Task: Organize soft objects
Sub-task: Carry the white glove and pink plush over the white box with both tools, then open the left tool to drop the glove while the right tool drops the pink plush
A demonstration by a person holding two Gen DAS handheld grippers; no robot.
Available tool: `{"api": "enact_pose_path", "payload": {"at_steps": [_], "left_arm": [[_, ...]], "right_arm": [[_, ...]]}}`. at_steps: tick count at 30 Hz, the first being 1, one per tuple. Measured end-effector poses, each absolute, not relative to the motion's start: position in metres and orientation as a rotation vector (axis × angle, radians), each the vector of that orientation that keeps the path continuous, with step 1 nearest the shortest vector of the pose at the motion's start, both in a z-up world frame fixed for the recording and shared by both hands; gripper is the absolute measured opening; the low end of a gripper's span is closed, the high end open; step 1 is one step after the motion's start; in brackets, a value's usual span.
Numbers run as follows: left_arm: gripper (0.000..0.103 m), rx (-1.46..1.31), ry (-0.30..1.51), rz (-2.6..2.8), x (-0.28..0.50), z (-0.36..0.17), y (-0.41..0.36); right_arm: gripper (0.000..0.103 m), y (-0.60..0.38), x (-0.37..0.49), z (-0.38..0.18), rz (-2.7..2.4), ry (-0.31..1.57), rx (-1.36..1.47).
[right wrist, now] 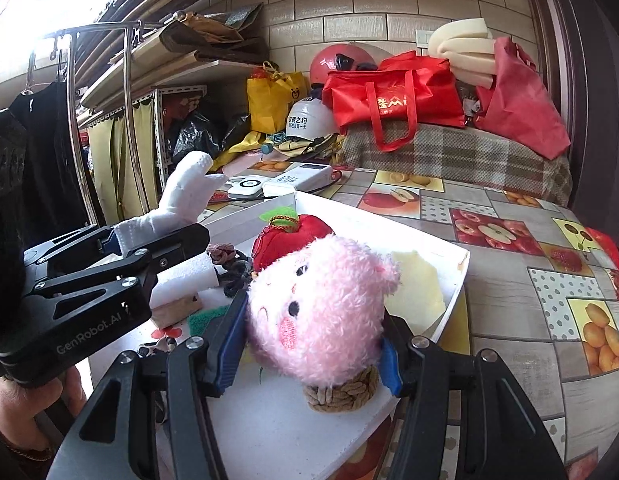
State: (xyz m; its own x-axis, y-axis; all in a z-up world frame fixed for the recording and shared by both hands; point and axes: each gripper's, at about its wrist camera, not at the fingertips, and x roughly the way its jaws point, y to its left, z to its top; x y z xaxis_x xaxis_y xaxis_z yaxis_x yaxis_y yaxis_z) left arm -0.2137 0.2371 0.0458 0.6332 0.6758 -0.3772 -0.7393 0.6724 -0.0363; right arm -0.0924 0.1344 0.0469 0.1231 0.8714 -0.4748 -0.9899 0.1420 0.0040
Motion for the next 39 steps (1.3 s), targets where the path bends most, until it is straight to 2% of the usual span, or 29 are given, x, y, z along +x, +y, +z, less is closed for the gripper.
{"api": "enact_pose_path", "payload": {"at_steps": [8,18,20,21,22,23,25,26,27,28,31,39], "left_arm": [[0.037,-0.186,0.359,0.814,-0.212,0.046,0.238],[0.037,-0.186,0.361,0.814,-0.212,0.046,0.238],[0.038,-0.185,0.36,0.818,-0.212,0.046,0.238],[0.038,-0.185,0.357,0.829,-0.213,0.046,0.238],[0.04,-0.189,0.352,0.843,-0.214,0.045,0.239],[0.043,-0.193,0.349,0.86,-0.216,0.045,0.24],[0.064,-0.201,0.339,0.899,-0.219,0.045,0.242],[0.071,-0.207,0.331,0.92,-0.222,0.044,0.243],[0.085,-0.215,0.319,0.94,-0.225,0.044,0.244],[0.092,-0.218,0.311,0.956,-0.227,0.044,0.244],[0.098,-0.214,0.295,0.988,-0.231,0.044,0.242],[0.098,-0.176,0.297,0.986,-0.227,0.046,0.234]], "right_arm": [[0.057,0.132,-0.104,0.047,1.402,0.339,-0.384],[0.058,0.132,-0.103,0.047,1.398,0.35,-0.379],[0.062,0.133,-0.102,0.047,1.395,0.355,-0.376],[0.069,0.133,-0.1,0.047,1.393,0.362,-0.374],[0.078,0.133,-0.098,0.047,1.383,0.372,-0.368],[0.084,0.134,-0.095,0.046,1.374,0.389,-0.36],[0.095,0.136,-0.091,0.045,1.367,0.419,-0.35],[0.097,0.136,-0.088,0.044,1.357,0.43,-0.345],[0.103,0.136,-0.087,0.044,1.347,0.437,-0.338],[0.103,0.134,-0.085,0.045,1.34,0.44,-0.328],[0.103,0.132,-0.088,0.045,1.337,0.424,-0.328],[0.103,0.131,-0.101,0.047,1.351,0.362,-0.371]]}}
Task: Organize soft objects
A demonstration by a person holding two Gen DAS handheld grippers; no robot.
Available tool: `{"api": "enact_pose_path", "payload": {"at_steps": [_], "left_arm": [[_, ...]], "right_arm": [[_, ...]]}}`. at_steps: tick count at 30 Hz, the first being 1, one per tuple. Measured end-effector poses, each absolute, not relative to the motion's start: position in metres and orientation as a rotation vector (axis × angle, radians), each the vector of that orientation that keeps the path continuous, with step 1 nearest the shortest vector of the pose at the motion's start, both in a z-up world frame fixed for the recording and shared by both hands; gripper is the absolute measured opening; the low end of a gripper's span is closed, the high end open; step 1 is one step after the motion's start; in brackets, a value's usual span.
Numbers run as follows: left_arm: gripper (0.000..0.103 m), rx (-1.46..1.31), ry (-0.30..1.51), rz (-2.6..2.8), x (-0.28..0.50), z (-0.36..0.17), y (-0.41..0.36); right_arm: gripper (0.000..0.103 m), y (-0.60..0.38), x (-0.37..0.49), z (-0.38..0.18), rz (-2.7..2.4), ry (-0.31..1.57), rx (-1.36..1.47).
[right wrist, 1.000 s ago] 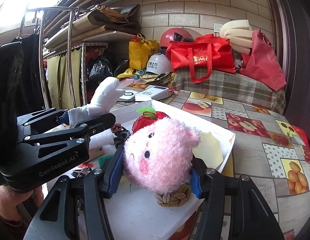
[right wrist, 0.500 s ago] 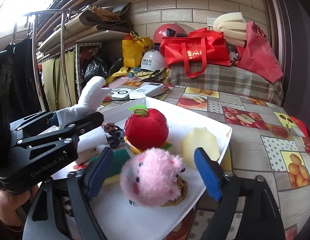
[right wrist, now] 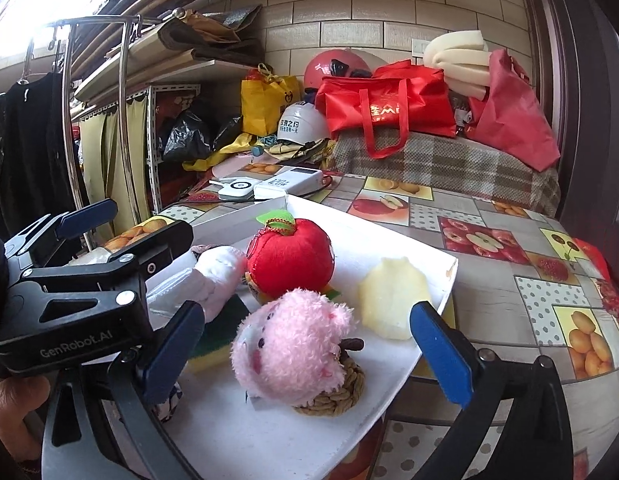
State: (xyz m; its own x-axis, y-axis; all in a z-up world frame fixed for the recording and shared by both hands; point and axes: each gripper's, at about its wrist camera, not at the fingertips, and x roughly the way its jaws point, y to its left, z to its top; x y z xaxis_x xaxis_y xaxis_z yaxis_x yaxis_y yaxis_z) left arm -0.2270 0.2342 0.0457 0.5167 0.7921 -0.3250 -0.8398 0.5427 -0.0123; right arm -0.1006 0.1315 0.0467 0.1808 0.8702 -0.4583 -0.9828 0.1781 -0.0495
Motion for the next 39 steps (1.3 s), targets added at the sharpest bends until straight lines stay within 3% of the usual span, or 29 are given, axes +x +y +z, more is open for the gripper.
{"api": "enact_pose_path", "payload": {"at_steps": [11,39], "left_arm": [[0.098,-0.182,0.241,0.985,-0.236,0.051,0.226],[0.098,-0.183,0.385,0.937,-0.208,0.047,0.128]], "right_arm": [[0.103,0.12,-0.1,0.052,1.335,0.305,-0.324],[0.103,0.016,-0.068,0.059,1.301,0.322,-0.218]]}}
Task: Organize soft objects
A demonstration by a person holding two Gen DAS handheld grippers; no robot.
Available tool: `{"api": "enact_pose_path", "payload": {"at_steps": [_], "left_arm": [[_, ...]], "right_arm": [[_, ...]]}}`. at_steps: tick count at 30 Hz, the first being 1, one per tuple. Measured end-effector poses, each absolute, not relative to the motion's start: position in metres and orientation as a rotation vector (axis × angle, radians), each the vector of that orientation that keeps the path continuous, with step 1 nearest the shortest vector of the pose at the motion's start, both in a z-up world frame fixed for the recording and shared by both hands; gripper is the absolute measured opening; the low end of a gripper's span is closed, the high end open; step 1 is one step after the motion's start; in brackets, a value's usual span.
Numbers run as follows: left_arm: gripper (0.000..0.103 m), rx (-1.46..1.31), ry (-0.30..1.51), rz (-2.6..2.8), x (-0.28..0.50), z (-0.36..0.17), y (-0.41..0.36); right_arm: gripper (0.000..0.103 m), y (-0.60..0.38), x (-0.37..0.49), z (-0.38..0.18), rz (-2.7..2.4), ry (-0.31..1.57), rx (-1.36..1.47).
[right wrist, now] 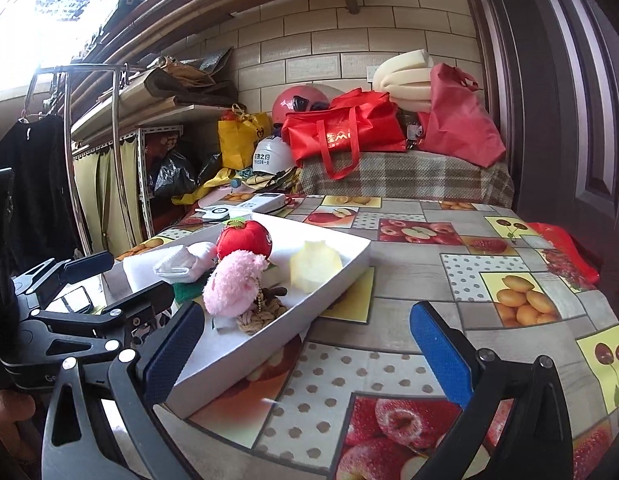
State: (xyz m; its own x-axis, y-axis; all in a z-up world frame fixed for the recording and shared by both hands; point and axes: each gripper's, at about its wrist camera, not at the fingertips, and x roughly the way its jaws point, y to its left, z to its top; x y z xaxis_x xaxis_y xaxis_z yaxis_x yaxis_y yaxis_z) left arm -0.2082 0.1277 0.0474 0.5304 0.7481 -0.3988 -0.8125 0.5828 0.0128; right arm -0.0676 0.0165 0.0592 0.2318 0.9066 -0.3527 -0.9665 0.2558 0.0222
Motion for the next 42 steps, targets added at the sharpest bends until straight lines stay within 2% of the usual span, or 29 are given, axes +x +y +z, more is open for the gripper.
{"api": "enact_pose_path", "payload": {"at_steps": [9,14,20,27,42], "left_arm": [[0.098,-0.217,0.317,1.193,-0.236,0.055,0.109],[0.098,-0.159,0.33,1.164,-0.236,0.058,0.09],[0.098,-0.056,0.388,1.163,-0.218,0.06,0.065],[0.098,-0.097,0.409,1.148,-0.219,0.068,0.063],[0.098,-0.207,0.454,1.123,-0.223,0.066,0.076]], "right_arm": [[0.103,-0.055,-0.058,0.077,1.258,0.21,-0.024],[0.103,-0.085,-0.061,0.077,1.109,0.169,0.015],[0.103,-0.092,-0.04,0.074,1.055,0.244,0.032],[0.103,-0.097,-0.021,0.069,1.033,0.341,0.098],[0.103,-0.104,-0.029,0.071,1.012,0.291,0.088]]}}
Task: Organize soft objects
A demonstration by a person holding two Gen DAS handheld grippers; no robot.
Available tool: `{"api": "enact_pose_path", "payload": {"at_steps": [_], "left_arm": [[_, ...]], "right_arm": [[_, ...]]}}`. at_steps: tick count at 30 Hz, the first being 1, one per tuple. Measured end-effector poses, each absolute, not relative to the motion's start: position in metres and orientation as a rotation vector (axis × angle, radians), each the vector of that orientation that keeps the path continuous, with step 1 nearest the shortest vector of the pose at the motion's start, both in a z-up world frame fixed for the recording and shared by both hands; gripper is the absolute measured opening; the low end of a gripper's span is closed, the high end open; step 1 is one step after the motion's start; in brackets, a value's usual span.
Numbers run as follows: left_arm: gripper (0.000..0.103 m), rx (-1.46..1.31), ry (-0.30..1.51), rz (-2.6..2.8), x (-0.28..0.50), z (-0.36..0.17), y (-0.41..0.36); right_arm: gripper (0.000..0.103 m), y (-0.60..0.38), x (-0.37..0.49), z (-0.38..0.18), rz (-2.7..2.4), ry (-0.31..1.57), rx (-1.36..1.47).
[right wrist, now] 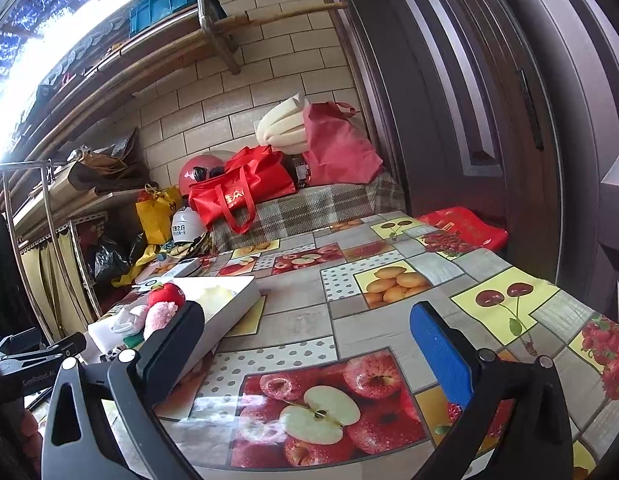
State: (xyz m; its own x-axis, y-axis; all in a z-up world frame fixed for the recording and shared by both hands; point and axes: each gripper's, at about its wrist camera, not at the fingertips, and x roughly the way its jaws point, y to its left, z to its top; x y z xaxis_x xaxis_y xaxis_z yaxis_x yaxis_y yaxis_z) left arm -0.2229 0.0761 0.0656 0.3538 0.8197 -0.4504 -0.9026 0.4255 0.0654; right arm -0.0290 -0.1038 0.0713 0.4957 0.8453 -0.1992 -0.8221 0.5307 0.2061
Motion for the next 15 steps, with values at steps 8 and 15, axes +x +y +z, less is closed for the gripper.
{"api": "enact_pose_path", "payload": {"at_steps": [8,15], "left_arm": [[0.098,-0.236,0.472,1.1,-0.223,0.061,0.081],[0.098,-0.238,0.478,1.09,-0.221,0.056,0.083]], "right_arm": [[0.103,-0.101,-0.039,0.074,1.025,0.245,0.054],[0.103,-0.099,-0.042,0.074,1.034,0.235,0.038]]}}
